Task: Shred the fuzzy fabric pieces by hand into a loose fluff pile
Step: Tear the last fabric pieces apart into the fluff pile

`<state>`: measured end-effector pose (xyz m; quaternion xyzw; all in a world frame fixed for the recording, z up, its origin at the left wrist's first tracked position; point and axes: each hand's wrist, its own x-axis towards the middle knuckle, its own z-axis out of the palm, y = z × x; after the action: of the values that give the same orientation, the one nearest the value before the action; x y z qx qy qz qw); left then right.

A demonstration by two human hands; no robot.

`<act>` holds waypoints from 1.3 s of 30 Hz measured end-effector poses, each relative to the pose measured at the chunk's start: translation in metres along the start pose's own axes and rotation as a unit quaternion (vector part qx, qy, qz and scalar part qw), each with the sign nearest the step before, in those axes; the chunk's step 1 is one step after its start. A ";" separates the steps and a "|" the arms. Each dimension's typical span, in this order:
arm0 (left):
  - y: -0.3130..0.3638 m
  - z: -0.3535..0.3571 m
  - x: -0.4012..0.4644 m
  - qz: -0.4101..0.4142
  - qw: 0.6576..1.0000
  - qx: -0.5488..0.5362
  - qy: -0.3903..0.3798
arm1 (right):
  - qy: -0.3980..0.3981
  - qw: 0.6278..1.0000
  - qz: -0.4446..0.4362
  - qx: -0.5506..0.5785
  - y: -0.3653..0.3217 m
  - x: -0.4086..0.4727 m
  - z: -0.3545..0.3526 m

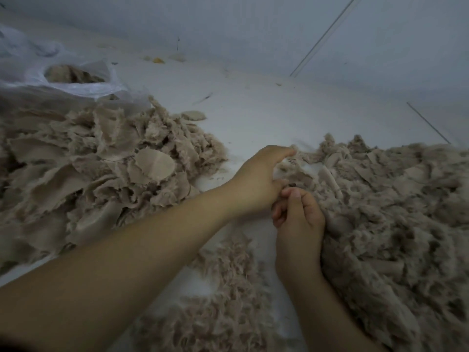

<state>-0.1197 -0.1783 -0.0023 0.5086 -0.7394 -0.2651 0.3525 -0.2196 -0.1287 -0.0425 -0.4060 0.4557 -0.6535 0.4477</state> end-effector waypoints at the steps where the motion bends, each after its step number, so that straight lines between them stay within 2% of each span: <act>1: 0.004 0.001 0.008 0.018 0.999 0.025 -0.023 | 0.008 1.000 0.002 0.008 -0.001 0.001 0.000; 4: 0.010 0.007 0.020 0.007 0.999 -0.011 -0.038 | 0.021 0.999 0.005 0.031 -0.002 0.003 0.000; 9: 0.004 0.010 0.009 -0.013 0.996 -0.089 0.016 | 0.006 0.999 0.008 0.046 -0.004 0.005 0.000; 12: -0.001 0.009 -0.008 -0.017 0.987 -0.156 0.014 | -0.004 0.999 0.028 0.026 -0.006 0.004 0.001; 17: -0.015 0.005 -0.029 0.007 0.986 -0.147 0.073 | -0.028 0.998 0.013 -0.052 -0.004 0.002 0.002; 21: -0.013 0.005 -0.040 0.052 0.987 -0.127 0.086 | -0.038 0.995 0.001 -0.093 -0.002 0.001 0.002; 26: -0.009 0.003 -0.045 0.091 0.989 -0.022 0.112 | -0.048 0.993 0.003 -0.108 0.000 0.000 0.002; 29: -0.008 0.001 -0.050 0.106 0.988 0.010 0.113 | -0.059 0.995 0.034 -0.073 -0.003 0.001 0.002; 31: -0.007 0.000 -0.054 0.081 0.992 -0.033 0.088 | -0.059 0.996 0.049 -0.051 -0.005 0.002 0.002; 34: -0.007 -0.003 -0.059 -0.008 0.988 -0.129 0.081 | -0.036 0.997 0.058 -0.040 -0.005 0.002 0.002; 39: -0.004 -0.019 -0.066 -0.069 0.943 -0.302 0.122 | -0.024 0.997 0.077 -0.013 0.000 0.006 0.000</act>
<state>-0.0870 -0.1178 -0.0100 0.4568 -0.5392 -0.4353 0.5578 -0.2210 -0.1340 -0.0417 -0.3915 0.4827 -0.6013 0.5021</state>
